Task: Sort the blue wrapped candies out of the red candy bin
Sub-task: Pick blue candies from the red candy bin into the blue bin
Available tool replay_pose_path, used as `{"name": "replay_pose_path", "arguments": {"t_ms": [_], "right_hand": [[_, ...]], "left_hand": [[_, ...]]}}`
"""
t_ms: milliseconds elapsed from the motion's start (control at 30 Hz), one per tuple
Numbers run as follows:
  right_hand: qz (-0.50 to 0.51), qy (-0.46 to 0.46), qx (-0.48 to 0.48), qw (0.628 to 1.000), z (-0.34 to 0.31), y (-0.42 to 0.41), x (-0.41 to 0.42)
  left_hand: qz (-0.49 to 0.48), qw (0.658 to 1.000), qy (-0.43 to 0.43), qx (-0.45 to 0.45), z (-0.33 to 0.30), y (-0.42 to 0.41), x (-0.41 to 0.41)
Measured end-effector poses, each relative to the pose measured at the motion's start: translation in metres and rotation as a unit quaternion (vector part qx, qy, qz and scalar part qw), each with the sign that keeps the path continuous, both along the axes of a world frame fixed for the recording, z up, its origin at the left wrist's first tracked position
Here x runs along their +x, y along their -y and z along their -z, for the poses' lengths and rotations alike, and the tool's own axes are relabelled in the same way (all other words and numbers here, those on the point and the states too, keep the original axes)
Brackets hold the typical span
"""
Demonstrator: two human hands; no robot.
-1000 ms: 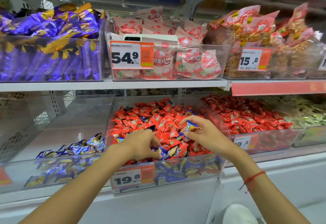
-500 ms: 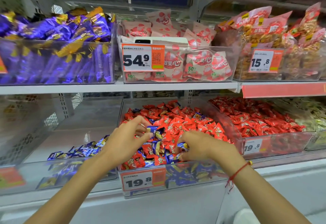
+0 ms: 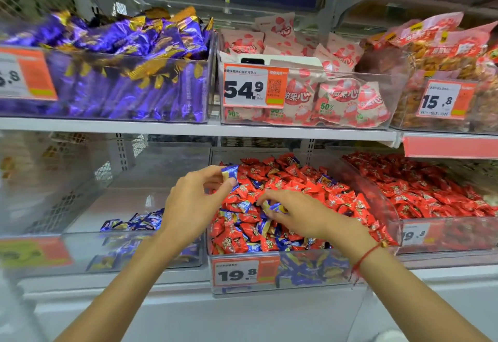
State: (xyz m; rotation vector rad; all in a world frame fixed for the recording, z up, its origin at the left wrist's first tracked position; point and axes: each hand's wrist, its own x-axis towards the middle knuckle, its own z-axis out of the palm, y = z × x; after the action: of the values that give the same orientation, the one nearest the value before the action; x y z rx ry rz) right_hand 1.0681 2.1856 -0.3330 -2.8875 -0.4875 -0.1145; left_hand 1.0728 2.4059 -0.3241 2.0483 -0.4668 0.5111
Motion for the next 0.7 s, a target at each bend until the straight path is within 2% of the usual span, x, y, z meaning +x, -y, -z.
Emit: {"name": "replay_pose_path", "arguments": {"t_ms": [100, 200, 267, 533, 633, 700], "right_hand": [[-0.017, -0.075, -0.108, 0.991, -0.003, -0.011, 0.013], [-0.028, -0.109, -0.135, 0.984, -0.007, -0.018, 0.019], [-0.025, -0.104, -0.118, 0.987, -0.007, -0.020, 0.018], [-0.023, -0.030, 0.081, 0.996, 0.000, 0.004, 0.007], [0.006, 0.004, 0.196, 0.981, -0.008, 0.011, 0.001], [0.045, 0.024, 0.296, 0.954, -0.013, 0.014, -0.002]], "left_hand": [[-0.018, 0.997, -0.009, -0.069, 0.005, -0.008, -0.004], [-0.015, 0.996, -0.035, -0.078, 0.010, -0.016, -0.002], [-0.013, 0.996, -0.048, -0.076, 0.012, -0.021, 0.001], [0.004, 0.992, -0.095, -0.085, 0.005, -0.044, 0.009], [0.005, 0.990, -0.112, -0.085, 0.003, -0.057, 0.012], [0.005, 0.989, -0.126, -0.074, 0.001, -0.067, 0.013]]}}
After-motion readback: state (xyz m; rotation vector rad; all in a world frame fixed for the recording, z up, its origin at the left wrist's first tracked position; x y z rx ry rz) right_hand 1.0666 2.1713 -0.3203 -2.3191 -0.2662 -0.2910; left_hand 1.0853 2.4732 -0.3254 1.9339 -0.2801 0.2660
